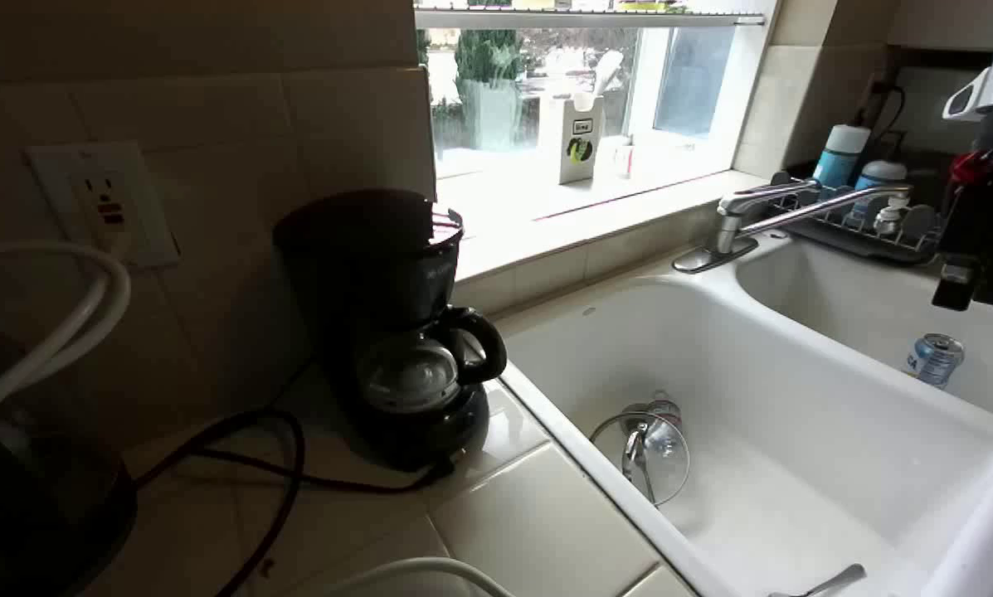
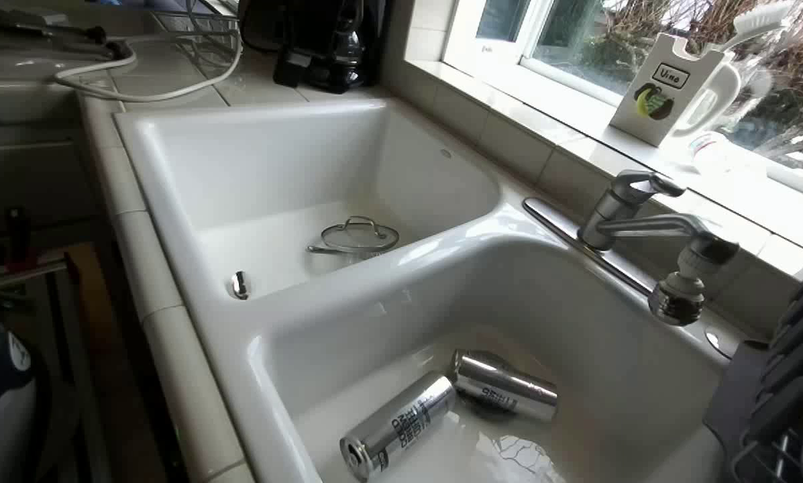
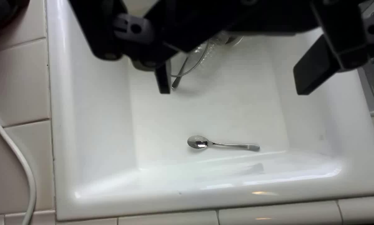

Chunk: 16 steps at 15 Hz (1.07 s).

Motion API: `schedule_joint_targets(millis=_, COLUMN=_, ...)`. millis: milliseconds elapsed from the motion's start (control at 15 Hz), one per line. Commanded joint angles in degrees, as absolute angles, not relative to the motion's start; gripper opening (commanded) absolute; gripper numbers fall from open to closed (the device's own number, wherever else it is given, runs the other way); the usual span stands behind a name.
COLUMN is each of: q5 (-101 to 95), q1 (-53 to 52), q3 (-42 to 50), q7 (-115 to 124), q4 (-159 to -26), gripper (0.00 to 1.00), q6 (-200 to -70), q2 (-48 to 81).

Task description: Move the can to the sink on the left

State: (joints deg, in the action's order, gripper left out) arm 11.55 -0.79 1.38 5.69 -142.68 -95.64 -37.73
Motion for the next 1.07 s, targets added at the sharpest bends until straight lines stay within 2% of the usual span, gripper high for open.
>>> schedule_joint_targets(millis=0, q5=11.88, q1=0.05, q3=0.73, q7=5.30, q4=-142.57, gripper=1.00, q6=-95.44, q2=-37.68)
schedule_joint_targets(millis=600, q5=11.88, q1=0.05, q3=0.73, q7=5.30, q4=-142.57, gripper=1.00, q6=-95.44, q2=-37.68)
schedule_joint_targets(millis=1000, q5=12.38, q1=5.66, q3=0.07, q7=18.98, q4=-140.87, gripper=1.00, q6=-104.93, q2=-29.80)
